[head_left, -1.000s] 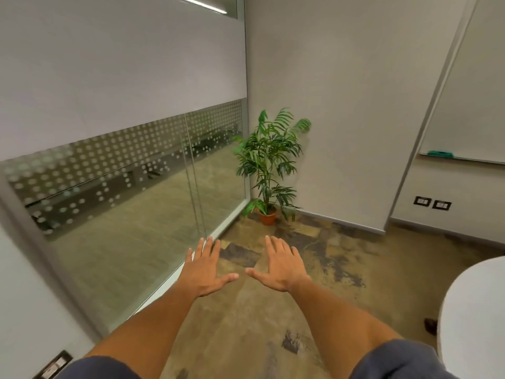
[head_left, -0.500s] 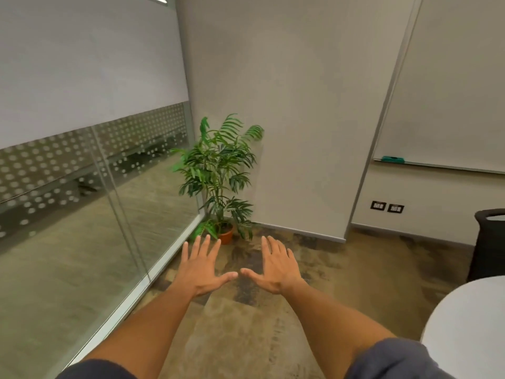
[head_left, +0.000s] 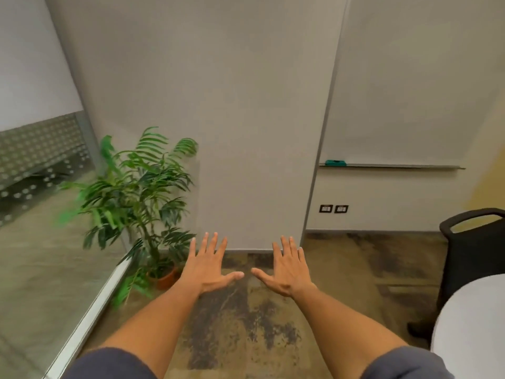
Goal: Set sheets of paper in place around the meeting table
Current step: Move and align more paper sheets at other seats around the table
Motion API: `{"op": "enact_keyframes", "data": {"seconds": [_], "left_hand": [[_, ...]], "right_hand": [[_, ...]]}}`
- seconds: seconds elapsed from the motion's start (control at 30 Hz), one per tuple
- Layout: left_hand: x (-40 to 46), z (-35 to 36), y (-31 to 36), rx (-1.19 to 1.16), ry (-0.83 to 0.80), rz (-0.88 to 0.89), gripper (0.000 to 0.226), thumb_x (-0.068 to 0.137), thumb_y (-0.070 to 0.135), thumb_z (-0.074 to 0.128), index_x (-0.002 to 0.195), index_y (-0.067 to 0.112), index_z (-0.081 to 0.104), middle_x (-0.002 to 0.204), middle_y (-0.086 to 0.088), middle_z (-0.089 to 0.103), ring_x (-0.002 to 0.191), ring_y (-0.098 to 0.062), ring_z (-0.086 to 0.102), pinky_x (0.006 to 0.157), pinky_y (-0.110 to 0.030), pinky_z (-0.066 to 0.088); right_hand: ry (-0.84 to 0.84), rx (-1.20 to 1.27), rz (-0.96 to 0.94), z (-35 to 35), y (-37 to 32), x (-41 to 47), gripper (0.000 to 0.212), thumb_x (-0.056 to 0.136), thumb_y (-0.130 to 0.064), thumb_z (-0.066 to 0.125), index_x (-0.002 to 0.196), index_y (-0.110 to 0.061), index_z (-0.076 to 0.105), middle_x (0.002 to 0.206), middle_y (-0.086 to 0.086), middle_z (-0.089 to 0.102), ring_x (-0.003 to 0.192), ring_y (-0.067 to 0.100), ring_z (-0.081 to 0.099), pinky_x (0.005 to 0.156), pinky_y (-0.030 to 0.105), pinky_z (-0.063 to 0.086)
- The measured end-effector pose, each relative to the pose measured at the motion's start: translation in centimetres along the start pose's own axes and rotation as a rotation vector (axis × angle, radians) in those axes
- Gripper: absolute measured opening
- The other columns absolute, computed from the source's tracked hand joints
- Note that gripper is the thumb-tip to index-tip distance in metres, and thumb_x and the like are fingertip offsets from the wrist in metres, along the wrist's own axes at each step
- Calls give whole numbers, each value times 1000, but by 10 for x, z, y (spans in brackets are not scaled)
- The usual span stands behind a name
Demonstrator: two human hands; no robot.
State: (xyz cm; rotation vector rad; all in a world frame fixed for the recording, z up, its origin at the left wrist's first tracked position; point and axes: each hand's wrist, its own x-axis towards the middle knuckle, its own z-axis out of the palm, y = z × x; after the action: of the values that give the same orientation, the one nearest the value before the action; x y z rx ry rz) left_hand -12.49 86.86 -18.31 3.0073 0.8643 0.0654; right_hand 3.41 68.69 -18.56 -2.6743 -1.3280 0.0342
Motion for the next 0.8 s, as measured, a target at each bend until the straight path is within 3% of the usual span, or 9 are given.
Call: {"op": "enact_keyframes", "data": {"seconds": [0.17,0.3,0.8], "left_hand": [[107,0,6,51,27,137,122,60,103,0,151,26,-22,166,-9,-12,151,-32,-20,116,-58,-21],[188,10,32,33,-6,204,124,60,103,0,155,26,-17,165,-9,-17,150,-33,-23,117,-60,-17],[490,32,199,-4,-27,309,133,53,105,-3,154,20,-20,162,-8,-26,148,-31,-28,118,-58,-18]], "right_hand": [[-7,15,124,-2,36,73,116,77,-93,14,162,-15,4,168,13,-9,154,31,-16,124,53,-5],[-5,8,194,4,80,130,113,78,-92,15,162,-17,6,168,13,-9,153,32,-19,125,53,-5],[72,-8,358,-16,317,339,115,76,-92,15,162,-17,5,168,15,-8,152,34,-21,120,52,-12]]}}
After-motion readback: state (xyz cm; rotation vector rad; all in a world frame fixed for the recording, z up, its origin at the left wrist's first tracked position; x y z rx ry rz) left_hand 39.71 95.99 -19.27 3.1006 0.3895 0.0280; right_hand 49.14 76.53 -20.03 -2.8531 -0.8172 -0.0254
